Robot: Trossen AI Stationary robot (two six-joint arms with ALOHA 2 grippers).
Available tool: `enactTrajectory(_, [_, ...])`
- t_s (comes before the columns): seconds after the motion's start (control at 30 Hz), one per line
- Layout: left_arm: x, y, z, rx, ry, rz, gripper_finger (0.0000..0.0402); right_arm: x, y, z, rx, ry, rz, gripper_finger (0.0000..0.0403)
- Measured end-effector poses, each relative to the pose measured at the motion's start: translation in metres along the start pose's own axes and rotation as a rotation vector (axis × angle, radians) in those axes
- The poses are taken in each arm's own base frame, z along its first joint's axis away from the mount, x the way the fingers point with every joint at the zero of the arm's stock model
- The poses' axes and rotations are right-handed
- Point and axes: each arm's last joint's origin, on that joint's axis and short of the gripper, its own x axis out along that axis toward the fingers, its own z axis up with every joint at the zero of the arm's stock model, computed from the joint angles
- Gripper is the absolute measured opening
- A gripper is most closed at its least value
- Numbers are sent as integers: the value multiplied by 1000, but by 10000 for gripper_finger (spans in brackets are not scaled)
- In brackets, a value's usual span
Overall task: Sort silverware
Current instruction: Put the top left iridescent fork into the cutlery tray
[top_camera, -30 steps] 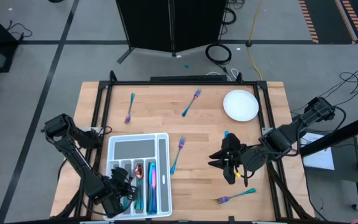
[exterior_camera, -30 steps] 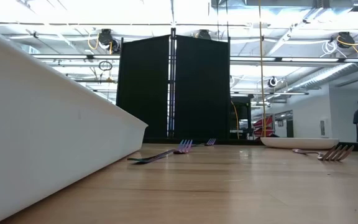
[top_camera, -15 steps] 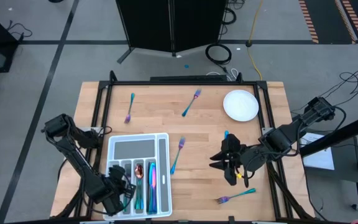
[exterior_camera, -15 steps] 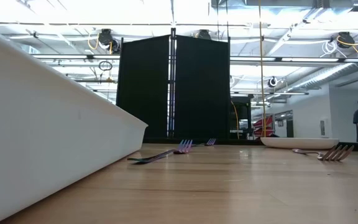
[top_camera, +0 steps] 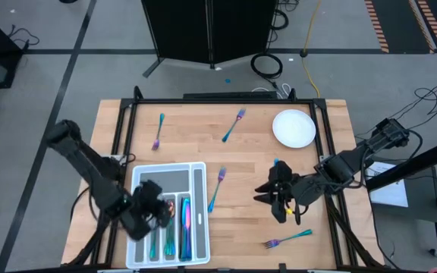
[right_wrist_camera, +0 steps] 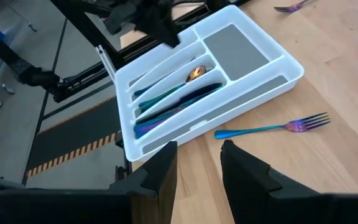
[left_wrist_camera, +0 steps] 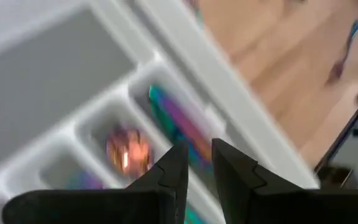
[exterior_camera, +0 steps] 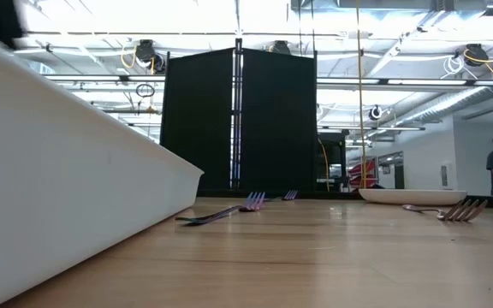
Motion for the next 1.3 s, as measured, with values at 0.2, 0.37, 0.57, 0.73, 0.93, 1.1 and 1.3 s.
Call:
enactTrajectory(0.2, [8, 6, 68, 77, -100, 53, 73, 1, -3, 4, -68, -9, -12, 109])
enactTrajectory(0.37, [20, 18, 129, 89, -209, 98, 73, 3, -8, 8, -143, -19, -30, 109])
enactTrajectory(0.57, [28, 31, 192, 57, -363, 86, 73, 7, -16, 17, -169, -39, -63, 109])
enactTrajectory(0.73, [30, 48, 229, 33, -438, 84, 73, 9, -22, 26, -151, -72, -78, 109])
enactTrajectory(0.93, [32, 62, 248, -31, -363, -8, 73, 11, -27, 30, -112, -82, -94, 109])
enactTrajectory(1.1, [36, 67, 251, -34, -344, 11, 73, 12, -33, 36, -109, -93, -118, 109])
enactTrajectory(1.3, [53, 70, 256, -8, -343, 84, 73, 14, -40, 42, -119, -105, -146, 109])
